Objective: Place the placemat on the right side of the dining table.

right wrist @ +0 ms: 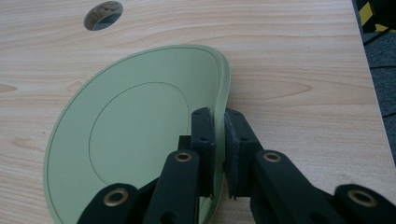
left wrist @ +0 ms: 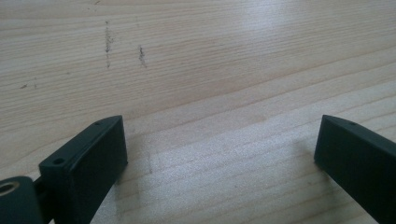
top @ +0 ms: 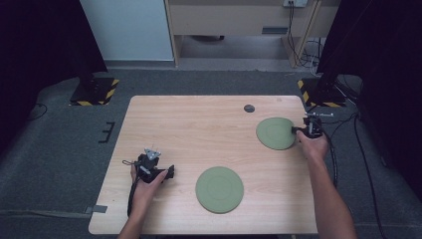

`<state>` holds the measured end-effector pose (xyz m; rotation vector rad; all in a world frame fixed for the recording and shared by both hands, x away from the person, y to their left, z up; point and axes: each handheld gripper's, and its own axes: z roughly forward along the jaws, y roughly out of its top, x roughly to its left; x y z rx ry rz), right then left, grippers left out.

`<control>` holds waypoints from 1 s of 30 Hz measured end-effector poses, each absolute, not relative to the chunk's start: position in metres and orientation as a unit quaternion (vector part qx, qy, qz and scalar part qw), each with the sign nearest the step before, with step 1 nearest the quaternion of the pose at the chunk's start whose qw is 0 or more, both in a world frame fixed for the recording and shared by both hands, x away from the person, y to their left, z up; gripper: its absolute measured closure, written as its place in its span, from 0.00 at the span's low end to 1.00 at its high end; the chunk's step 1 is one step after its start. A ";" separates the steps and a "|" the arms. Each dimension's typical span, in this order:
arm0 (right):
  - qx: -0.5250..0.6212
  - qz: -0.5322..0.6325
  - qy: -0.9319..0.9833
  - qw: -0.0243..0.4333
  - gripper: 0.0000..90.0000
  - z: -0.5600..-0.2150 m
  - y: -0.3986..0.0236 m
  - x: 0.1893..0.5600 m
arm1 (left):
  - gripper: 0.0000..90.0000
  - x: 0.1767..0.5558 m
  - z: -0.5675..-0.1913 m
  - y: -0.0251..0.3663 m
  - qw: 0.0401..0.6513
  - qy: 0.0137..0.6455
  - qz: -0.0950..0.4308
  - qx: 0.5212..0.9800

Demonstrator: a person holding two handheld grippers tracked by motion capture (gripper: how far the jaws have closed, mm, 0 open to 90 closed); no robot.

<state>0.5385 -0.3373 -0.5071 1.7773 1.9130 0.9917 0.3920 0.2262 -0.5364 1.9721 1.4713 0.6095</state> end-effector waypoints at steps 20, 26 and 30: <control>0.635 0.363 0.663 0.161 0.86 -0.518 -0.344 0.545 | 0.02 0.392 -0.536 0.226 0.299 0.552 0.229 0.744; 0.644 0.364 0.655 0.154 0.82 -0.521 -0.346 0.546 | 0.02 0.392 -0.536 0.226 0.299 0.553 0.229 0.743; 0.648 0.363 0.652 0.154 0.80 -0.524 -0.347 0.547 | 0.02 0.392 -0.536 0.226 0.299 0.552 0.228 0.744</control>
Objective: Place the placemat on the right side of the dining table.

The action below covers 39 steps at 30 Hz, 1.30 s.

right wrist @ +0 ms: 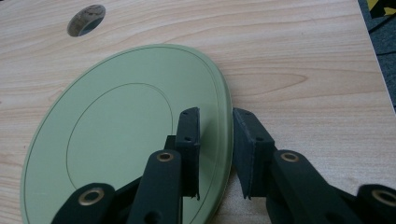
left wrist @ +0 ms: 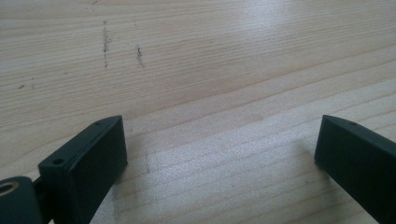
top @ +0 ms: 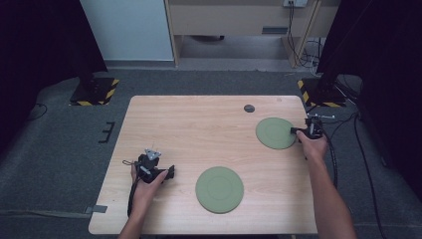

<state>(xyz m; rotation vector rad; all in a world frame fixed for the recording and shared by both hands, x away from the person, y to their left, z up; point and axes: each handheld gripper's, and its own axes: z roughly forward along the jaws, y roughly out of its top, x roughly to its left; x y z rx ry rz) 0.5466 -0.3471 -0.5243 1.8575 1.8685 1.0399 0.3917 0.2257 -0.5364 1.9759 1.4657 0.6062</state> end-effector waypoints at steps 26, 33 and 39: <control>0.672 0.370 0.626 0.140 0.33 -0.523 -0.347 0.547 | 0.02 0.391 -0.536 0.226 0.300 0.551 0.226 0.746; 0.675 0.387 0.616 0.124 0.15 -0.517 -0.345 0.547 | 0.02 0.391 -0.536 0.226 0.300 0.550 0.226 0.746; 0.664 0.392 0.625 0.122 0.10 -0.511 -0.339 0.545 | 0.02 0.391 -0.536 0.226 0.300 0.549 0.225 0.747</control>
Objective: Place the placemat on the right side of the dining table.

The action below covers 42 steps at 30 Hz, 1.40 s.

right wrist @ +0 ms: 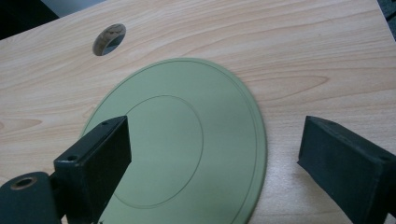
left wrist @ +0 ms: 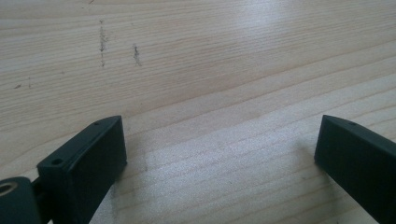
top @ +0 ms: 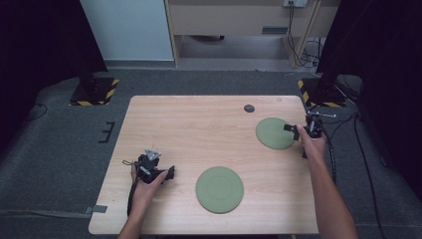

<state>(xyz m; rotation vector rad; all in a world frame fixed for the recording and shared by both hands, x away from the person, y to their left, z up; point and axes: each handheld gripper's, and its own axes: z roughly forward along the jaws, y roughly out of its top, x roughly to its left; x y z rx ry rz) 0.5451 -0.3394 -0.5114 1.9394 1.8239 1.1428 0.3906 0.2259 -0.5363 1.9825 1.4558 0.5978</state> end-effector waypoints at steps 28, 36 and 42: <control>0.619 0.435 0.635 0.154 0.08 -0.475 -0.325 0.521 | 0.02 0.390 -0.536 0.226 0.302 0.546 0.225 0.749; 0.609 0.431 0.642 0.173 0.09 -0.477 -0.315 0.514 | 0.02 0.390 -0.537 0.227 0.303 0.544 0.225 0.750; 0.595 0.424 0.658 0.181 0.08 -0.478 -0.309 0.504 | 0.02 0.390 -0.537 0.226 0.302 0.544 0.225 0.750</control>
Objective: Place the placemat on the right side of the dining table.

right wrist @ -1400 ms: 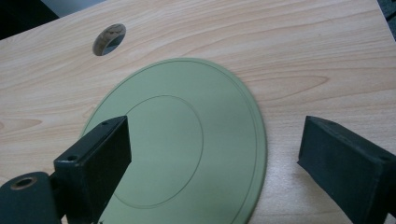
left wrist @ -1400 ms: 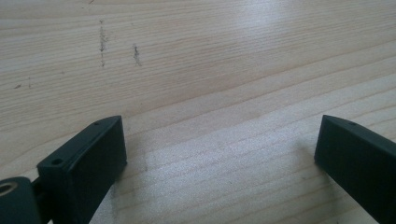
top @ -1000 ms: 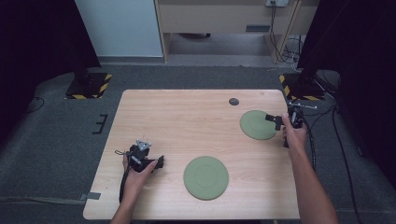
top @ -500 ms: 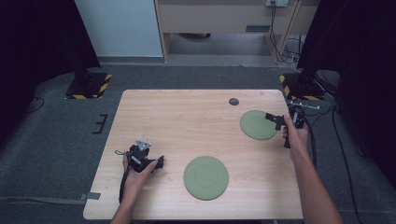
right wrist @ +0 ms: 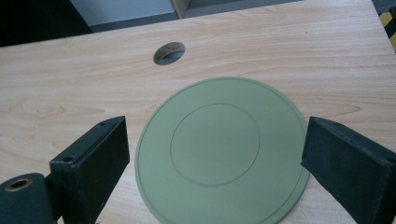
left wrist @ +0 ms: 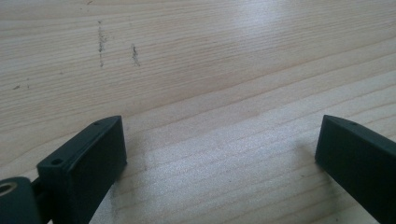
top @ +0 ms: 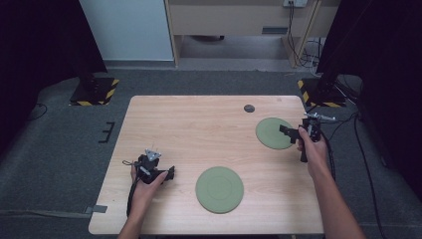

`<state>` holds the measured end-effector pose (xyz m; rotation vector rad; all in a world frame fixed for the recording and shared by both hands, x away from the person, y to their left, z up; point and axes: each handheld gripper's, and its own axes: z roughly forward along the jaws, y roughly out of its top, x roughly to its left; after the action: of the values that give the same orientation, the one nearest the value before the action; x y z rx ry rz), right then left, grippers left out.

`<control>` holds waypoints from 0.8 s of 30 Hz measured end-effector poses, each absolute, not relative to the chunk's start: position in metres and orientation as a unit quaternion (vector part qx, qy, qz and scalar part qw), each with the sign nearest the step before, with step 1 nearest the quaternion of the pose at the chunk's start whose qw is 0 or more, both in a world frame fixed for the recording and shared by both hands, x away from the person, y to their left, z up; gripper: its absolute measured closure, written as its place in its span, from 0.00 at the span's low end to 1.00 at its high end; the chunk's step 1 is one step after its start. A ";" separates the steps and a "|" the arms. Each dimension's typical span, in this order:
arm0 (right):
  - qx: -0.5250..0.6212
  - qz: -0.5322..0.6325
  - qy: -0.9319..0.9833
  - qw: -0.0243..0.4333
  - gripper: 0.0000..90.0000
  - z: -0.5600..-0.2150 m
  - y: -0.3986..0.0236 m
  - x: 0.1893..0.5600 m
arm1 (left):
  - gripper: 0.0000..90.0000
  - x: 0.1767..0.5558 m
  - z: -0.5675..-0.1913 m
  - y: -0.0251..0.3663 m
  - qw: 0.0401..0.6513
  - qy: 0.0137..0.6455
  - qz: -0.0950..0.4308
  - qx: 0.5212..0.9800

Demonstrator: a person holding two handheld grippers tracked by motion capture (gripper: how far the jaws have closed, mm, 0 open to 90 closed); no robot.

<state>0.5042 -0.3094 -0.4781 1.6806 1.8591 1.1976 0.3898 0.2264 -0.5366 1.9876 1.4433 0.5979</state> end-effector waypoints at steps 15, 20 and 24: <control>0.569 0.417 0.684 0.186 0.07 -0.477 -0.299 0.475 | 0.02 0.388 -0.537 0.225 0.303 0.542 0.224 0.751; 0.560 0.417 0.691 0.184 0.07 -0.478 -0.295 0.464 | 0.02 0.388 -0.537 0.225 0.302 0.542 0.225 0.751; 0.554 0.416 0.698 0.181 0.07 -0.482 -0.290 0.455 | 0.01 0.388 -0.537 0.225 0.302 0.543 0.225 0.751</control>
<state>0.4550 -0.2901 -0.4816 1.5662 1.9712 1.1748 0.3876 0.2251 -0.5366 1.9909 1.4391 0.5970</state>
